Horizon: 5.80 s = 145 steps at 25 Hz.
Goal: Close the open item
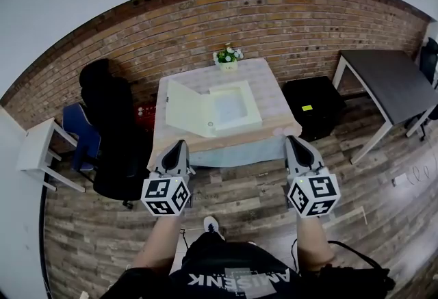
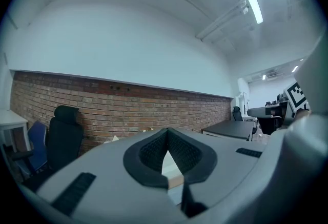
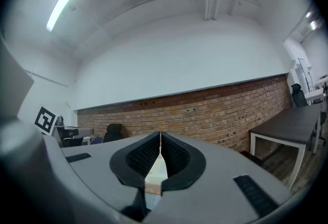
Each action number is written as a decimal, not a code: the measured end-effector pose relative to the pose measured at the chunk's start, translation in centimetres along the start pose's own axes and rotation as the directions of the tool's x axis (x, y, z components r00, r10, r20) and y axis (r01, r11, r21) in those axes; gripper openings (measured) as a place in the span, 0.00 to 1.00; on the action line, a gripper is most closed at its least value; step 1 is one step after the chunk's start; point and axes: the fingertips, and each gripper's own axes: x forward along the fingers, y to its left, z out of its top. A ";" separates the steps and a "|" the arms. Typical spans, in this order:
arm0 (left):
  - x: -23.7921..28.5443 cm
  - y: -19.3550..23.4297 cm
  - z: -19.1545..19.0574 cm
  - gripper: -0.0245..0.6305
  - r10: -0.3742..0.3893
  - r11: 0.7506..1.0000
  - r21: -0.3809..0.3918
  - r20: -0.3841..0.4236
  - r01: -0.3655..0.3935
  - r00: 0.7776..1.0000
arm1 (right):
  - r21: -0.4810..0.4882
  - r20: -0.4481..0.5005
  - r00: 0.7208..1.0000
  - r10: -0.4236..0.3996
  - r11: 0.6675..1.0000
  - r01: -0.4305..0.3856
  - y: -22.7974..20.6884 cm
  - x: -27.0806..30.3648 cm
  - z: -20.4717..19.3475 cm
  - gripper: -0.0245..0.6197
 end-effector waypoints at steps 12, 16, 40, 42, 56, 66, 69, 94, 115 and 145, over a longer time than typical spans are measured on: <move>7.2 5.8 -1.3 0.06 -0.027 0.999 -0.036 0.019 0.028 0.999 | -0.066 -0.048 0.999 -0.018 0.998 0.015 1.1 8.8 -0.7 0.10; 11.0 8.0 -1.3 0.06 -0.049 0.998 -0.036 0.014 0.050 0.999 | -0.061 -0.069 0.997 -0.035 0.998 0.031 0.9 13.0 -1.2 0.10; 25.6 23.6 -6.8 0.06 -0.040 0.995 -0.095 -0.081 0.032 0.996 | -0.114 -0.206 0.975 -0.088 0.991 0.066 2.1 34.7 -5.2 0.10; 25.9 25.3 -6.9 0.06 -0.017 0.995 -0.098 -0.085 0.009 0.996 | -0.117 -0.210 0.975 -0.073 0.992 0.049 2.8 36.2 -5.3 0.10; 24.8 33.9 -10.0 0.08 0.200 0.967 -0.123 -0.167 -0.221 0.966 | -0.098 -0.240 0.955 0.174 0.975 -0.202 6.2 45.8 -6.6 0.11; 24.1 33.4 -13.3 0.29 0.340 0.906 -0.162 -0.276 -0.392 0.899 | -0.054 -0.264 0.886 0.381 0.912 -0.408 4.8 50.0 -7.5 0.11; 23.8 32.4 -14.8 0.31 0.352 0.882 -0.206 -0.312 -0.424 0.883 | -0.031 -0.279 0.861 0.425 0.892 -0.451 4.6 50.6 -8.2 0.11; 22.8 29.9 -24.6 0.25 0.272 0.787 -0.409 -0.444 -0.463 0.854 | -0.009 -0.358 0.757 0.547 0.808 -0.588 7.8 51.2 -11.8 0.11; 25.2 28.8 -22.7 0.09 0.200 0.825 -0.424 -0.397 -0.373 0.896 | -0.019 -0.330 0.832 0.447 0.878 -0.479 3.7 48.9 -10.4 0.11; 33.4 13.0 -15.6 0.07 -0.037 0.960 -0.276 -0.315 -0.054 0.948 | 0.028 -0.286 0.938 0.199 0.980 -0.199 -11.0 43.1 -9.1 0.11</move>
